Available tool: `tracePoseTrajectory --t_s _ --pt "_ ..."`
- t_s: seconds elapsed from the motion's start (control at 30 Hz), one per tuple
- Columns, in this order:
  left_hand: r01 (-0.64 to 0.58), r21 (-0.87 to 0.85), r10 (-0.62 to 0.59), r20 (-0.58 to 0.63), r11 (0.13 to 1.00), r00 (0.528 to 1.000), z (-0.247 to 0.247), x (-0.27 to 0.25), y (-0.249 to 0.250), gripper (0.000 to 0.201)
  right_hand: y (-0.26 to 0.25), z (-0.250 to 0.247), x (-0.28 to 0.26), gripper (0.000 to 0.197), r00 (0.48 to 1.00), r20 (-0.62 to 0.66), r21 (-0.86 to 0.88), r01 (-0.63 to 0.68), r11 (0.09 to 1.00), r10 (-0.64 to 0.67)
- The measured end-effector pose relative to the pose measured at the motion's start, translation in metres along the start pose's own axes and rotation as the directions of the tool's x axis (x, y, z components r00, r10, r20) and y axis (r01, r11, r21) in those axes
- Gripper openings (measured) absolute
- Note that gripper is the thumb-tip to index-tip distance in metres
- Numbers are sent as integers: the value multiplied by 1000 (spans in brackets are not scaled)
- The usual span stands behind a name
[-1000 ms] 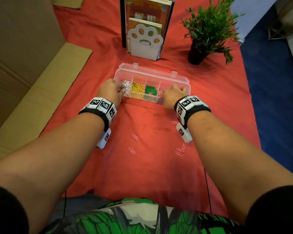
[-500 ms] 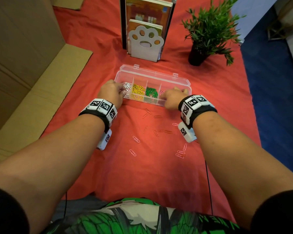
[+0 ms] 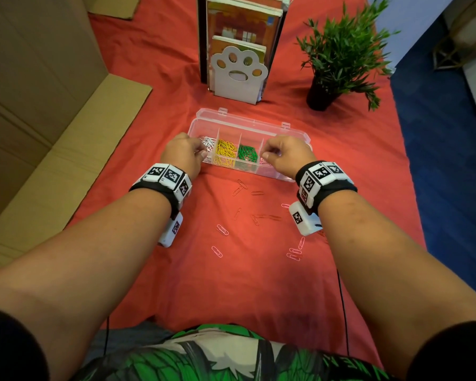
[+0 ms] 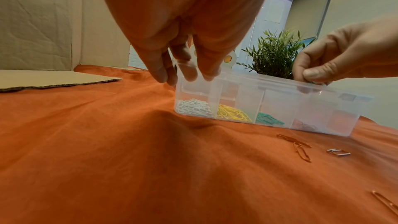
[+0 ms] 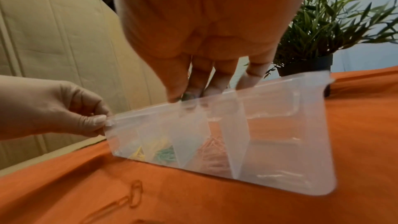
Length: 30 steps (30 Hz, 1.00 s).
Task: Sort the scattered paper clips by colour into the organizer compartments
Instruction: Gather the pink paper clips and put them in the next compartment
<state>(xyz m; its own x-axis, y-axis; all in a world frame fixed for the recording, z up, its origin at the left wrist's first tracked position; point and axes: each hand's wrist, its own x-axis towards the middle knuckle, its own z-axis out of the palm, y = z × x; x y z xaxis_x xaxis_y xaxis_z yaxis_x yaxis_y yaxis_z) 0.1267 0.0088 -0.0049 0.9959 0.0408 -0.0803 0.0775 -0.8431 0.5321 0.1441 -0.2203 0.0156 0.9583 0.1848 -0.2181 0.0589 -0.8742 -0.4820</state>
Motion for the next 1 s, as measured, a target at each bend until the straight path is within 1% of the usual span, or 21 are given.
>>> tracePoseTrajectory --t_s 0.07,0.1,0.17,0.23,0.3,0.37,0.4,0.47,0.5,0.57,0.63,0.77,0.83,0.9,1.0 --pt "4 -3 -4 2 1000 1000 0 0 0 19 -7 0 2 14 997 -79 100 -4 995 12" --pt "3 -3 -3 1 1000 1000 0 0 0 19 -12 0 3 16 995 -96 122 -11 993 23" --pt "2 1 -2 3 1000 1000 -1 0 0 19 -20 0 5 22 996 -90 148 -13 989 27" --pt "5 11 -5 16 1000 1000 -1 1 -1 19 -24 -2 5 27 996 -82 117 -21 993 31" --pt "16 1 -16 18 1000 1000 -2 -1 -2 19 -22 -7 0 27 990 -130 82 -45 996 56" --pt "25 -2 -25 -21 1000 999 -2 -6 -2 23 -18 -12 -9 25 984 -167 121 -36 992 56" --pt "15 1 -15 -59 1000 998 -2 -10 -2 28 -16 -15 -15 24 983 -175 141 -29 990 54" --pt "-21 -18 18 -127 1000 992 -1 -19 0 33 -8 -17 -30 21 985 -165 150 -35 988 60" --pt "-41 -37 36 -131 998 991 1 -24 0 32 -4 -16 -40 20 985 -157 140 -50 989 72" --pt "-82 -61 77 -77 995 994 7 -35 -1 25 6 -13 -61 17 986 -135 115 -87 990 102" --pt "-120 -50 121 14 991 993 17 -49 -5 18 19 -7 -83 15 984 -100 86 -141 986 149" --pt "-176 7 171 188 984 967 34 -85 -8 8 40 8 -124 15 969 -2 5 -248 969 248" --pt "-228 23 212 279 973 936 40 -101 -9 8 48 15 -141 16 960 21 -29 -279 960 280" --pt "-275 14 250 369 961 895 42 -113 -10 11 55 24 -156 17 957 28 -61 -286 956 288" --pt "-327 53 263 480 943 837 43 -124 -12 21 62 38 -174 17 958 47 -100 -276 956 282"
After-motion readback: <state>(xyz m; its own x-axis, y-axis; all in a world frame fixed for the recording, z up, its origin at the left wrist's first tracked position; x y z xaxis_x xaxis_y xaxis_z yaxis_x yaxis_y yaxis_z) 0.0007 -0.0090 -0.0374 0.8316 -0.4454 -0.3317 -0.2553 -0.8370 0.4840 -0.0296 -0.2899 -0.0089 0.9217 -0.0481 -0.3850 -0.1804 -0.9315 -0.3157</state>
